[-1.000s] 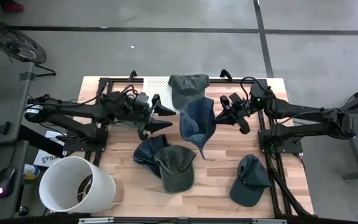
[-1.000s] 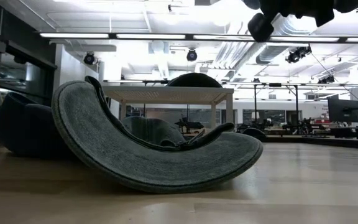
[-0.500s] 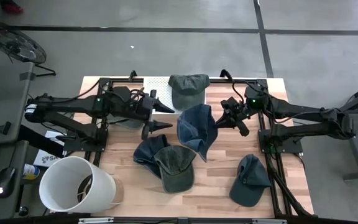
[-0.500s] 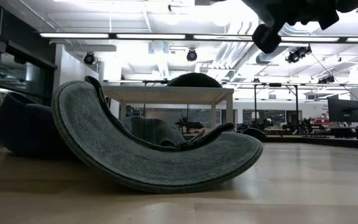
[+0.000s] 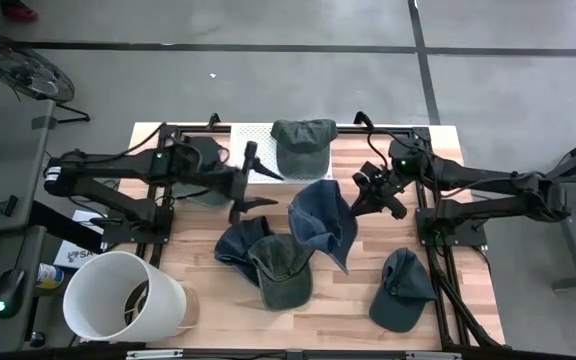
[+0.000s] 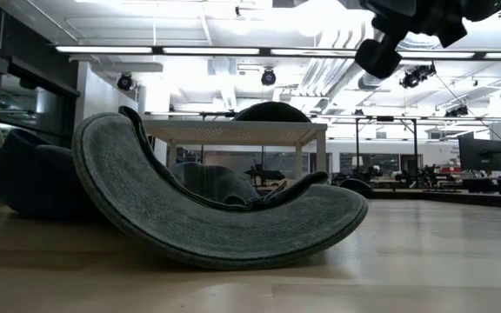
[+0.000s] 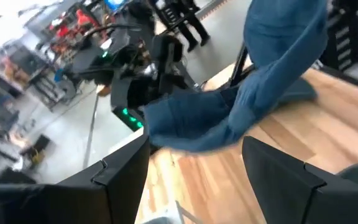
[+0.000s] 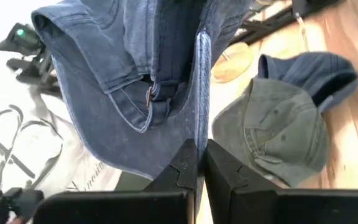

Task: Pick & Place hat
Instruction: Put the top right blue cap on the shelf

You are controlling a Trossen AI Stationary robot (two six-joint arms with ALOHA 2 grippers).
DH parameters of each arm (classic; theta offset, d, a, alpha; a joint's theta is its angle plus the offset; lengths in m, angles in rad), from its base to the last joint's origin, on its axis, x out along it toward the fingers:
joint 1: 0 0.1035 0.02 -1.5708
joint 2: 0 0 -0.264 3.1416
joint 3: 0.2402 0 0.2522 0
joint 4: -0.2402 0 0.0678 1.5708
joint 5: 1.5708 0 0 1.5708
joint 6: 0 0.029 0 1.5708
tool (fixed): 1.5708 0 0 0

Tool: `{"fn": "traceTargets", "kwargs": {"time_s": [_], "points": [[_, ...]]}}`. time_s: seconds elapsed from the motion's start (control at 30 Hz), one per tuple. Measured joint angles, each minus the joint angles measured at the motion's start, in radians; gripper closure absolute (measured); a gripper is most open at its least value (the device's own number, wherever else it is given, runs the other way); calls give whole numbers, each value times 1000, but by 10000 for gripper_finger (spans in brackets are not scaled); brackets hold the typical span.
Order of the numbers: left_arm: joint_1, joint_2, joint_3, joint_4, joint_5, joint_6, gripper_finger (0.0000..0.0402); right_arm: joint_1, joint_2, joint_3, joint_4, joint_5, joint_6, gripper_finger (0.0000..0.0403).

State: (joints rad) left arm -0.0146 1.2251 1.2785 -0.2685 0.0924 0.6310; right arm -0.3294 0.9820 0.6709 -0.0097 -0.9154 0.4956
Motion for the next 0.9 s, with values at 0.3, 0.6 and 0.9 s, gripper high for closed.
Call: {"fn": "traceTargets", "kwargs": {"time_s": [0.3,0.6,0.9], "points": [[-53,48,0,12,-31,197,150,0,37,0,14,-23,48,400],[-72,61,0,-15,-20,288,150,0,37,0,23,-23,73,400],[-71,77,-2,-15,-22,289,154,0,37,0,36,-17,81,400]]}}
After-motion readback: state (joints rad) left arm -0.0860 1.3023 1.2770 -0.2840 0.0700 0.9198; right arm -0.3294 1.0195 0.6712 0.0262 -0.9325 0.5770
